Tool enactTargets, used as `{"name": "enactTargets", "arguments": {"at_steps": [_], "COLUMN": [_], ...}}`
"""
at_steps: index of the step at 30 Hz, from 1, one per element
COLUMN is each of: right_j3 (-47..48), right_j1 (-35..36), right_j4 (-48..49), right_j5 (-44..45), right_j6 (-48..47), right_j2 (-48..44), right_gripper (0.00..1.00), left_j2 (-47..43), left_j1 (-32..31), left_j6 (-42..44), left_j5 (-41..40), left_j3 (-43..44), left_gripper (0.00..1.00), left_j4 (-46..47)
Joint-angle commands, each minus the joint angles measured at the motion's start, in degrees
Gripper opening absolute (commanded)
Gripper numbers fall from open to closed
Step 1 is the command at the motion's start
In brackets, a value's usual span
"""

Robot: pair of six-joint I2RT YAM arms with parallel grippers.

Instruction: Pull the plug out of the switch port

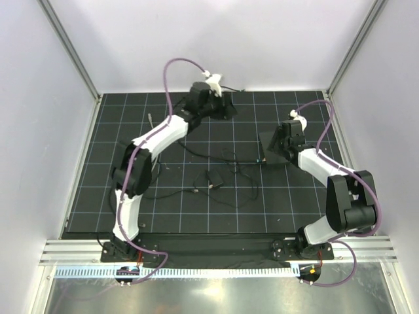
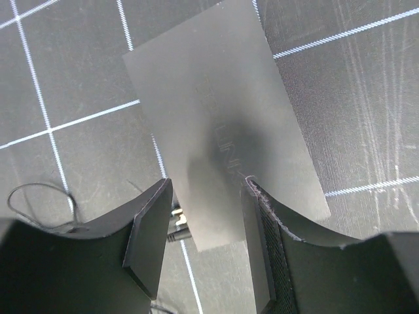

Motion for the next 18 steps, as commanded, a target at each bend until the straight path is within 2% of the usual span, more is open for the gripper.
{"name": "enactTargets", "arguments": {"at_steps": [1,8,18], "right_j3": [-0.17,-1.40,-1.92], "right_j1": [0.04,-1.37,-2.07], "right_j4": [-0.12,-1.71,-0.40], "right_j5": [2.30,3.80,0.19], "right_j6": [0.45,2.74,3.00], "right_j2": [-3.61,-3.88,-1.24], "right_gripper": [0.54,0.52,0.51], "left_j2": [7.22,15.40,24.19], "left_j1": [-3.61,-7.14,-8.37], "left_j6": [1.94,1.96,0.02], "left_j5": [21.67,34.69,37.61], "left_j3": [1.24,5.98,12.66], "left_gripper": [0.59,0.56,0.56], "left_j4": [7.21,4.06,1.50]}}
